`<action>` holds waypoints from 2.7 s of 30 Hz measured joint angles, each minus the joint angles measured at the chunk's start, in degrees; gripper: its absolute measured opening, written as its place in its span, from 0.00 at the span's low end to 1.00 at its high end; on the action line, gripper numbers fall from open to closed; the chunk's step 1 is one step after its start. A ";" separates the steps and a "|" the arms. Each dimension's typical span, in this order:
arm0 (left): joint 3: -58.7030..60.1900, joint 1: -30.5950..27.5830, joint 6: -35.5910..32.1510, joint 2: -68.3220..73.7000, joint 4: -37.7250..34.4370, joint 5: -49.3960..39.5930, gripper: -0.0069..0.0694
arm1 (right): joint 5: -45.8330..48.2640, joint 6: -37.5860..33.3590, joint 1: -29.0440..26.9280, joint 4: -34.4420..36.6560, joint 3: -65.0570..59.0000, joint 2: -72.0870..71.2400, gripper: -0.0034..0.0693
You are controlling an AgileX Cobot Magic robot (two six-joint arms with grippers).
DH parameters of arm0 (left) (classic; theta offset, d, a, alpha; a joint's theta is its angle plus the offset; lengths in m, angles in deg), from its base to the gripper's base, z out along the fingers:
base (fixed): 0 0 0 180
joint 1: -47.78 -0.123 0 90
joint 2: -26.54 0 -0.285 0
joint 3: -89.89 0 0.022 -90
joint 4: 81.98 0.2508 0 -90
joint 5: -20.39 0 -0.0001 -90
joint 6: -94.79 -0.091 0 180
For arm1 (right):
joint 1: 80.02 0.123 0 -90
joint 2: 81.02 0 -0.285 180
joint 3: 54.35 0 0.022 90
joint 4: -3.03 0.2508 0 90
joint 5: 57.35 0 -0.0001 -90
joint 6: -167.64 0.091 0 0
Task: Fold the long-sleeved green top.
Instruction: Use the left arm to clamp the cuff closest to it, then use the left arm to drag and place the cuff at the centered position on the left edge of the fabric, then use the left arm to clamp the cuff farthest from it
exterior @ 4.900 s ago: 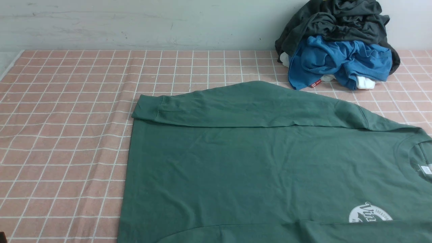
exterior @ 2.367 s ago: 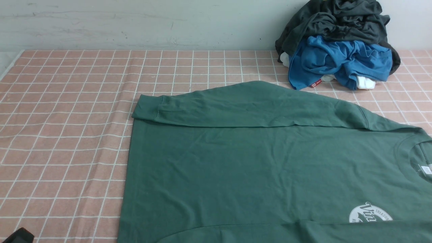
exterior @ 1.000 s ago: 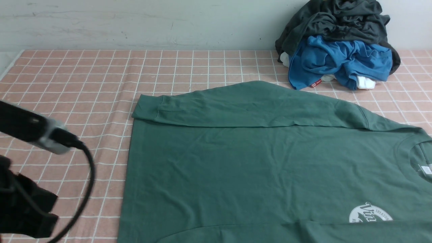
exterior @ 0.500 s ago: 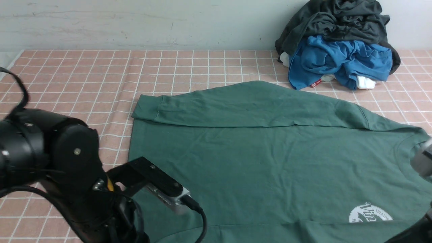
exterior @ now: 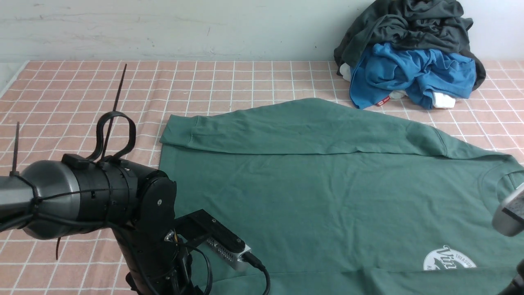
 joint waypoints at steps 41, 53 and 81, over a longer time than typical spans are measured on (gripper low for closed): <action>-35.84 -5.40 -0.28 6.74 10.71 -15.35 0.14 | -4.07 -0.44 0.00 -3.88 -0.06 0.00 0.03; -36.00 -10.32 -0.40 15.07 6.56 -12.56 0.34 | -8.24 -0.39 0.00 -5.25 -0.06 0.00 0.03; -65.72 -25.83 6.82 36.28 -3.99 -5.80 0.75 | -16.20 7.16 0.00 -12.41 11.98 19.29 0.03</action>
